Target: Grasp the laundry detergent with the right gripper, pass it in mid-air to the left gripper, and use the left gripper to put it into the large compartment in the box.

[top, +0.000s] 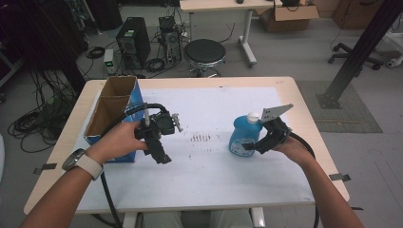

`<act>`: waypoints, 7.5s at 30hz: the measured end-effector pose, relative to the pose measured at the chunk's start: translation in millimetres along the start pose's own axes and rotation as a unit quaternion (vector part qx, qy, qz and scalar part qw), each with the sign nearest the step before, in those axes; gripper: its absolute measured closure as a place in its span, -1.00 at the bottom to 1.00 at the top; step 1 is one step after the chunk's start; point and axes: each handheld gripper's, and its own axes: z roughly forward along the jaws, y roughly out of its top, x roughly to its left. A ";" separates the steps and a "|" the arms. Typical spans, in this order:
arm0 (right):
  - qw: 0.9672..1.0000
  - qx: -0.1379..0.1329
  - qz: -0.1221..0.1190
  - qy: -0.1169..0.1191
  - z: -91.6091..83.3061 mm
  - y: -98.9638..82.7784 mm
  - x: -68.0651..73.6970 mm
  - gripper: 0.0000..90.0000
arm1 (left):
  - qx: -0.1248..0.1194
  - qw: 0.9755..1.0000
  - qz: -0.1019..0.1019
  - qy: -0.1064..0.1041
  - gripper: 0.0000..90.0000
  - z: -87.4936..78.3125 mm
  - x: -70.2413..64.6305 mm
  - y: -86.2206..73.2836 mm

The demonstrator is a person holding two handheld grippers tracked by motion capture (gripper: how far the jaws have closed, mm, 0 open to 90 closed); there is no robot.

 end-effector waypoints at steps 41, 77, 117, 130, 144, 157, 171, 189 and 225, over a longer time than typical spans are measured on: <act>1.000 -0.014 -0.019 -0.006 2.5 -2.1 -0.8 -0.27 | 0.001 1.000 -0.003 0.003 -0.89 -0.4 1.3 -2.7; 0.998 -0.022 -0.056 0.022 -11.9 15.6 13.2 -0.01 | -0.009 1.000 0.002 0.009 -0.89 -14.4 1.6 6.4; 0.985 -0.001 -0.139 0.102 -20.0 76.0 72.4 -0.01 | -0.016 0.996 0.085 0.016 -0.89 -74.5 -29.9 73.9; 0.981 -0.001 -0.153 0.117 -7.5 88.2 81.4 -0.01 | -0.028 0.995 0.097 0.013 -0.90 -85.9 -38.2 83.2; 0.978 -0.006 -0.163 0.128 5.9 100.0 89.5 -0.01 | -0.025 0.994 0.109 0.008 -0.90 -85.6 -45.7 94.2; 0.977 -0.005 -0.166 0.135 14.9 103.9 92.3 -0.01 | -0.028 0.993 0.117 0.004 -0.90 -83.4 -47.5 104.4; 0.975 -0.003 -0.168 0.142 21.4 107.3 95.2 -0.01 | -0.029 0.992 0.122 0.000 -0.90 -77.2 -49.4 115.3; 0.975 -0.007 -0.168 0.146 20.5 111.9 97.2 -0.01 | -0.011 0.993 0.119 -0.014 -0.81 -63.8 -47.5 121.3; 0.973 -0.009 -0.175 0.150 23.9 112.2 98.1 -0.01 | -0.016 0.993 0.119 -0.009 -0.32 -62.5 -49.1 120.4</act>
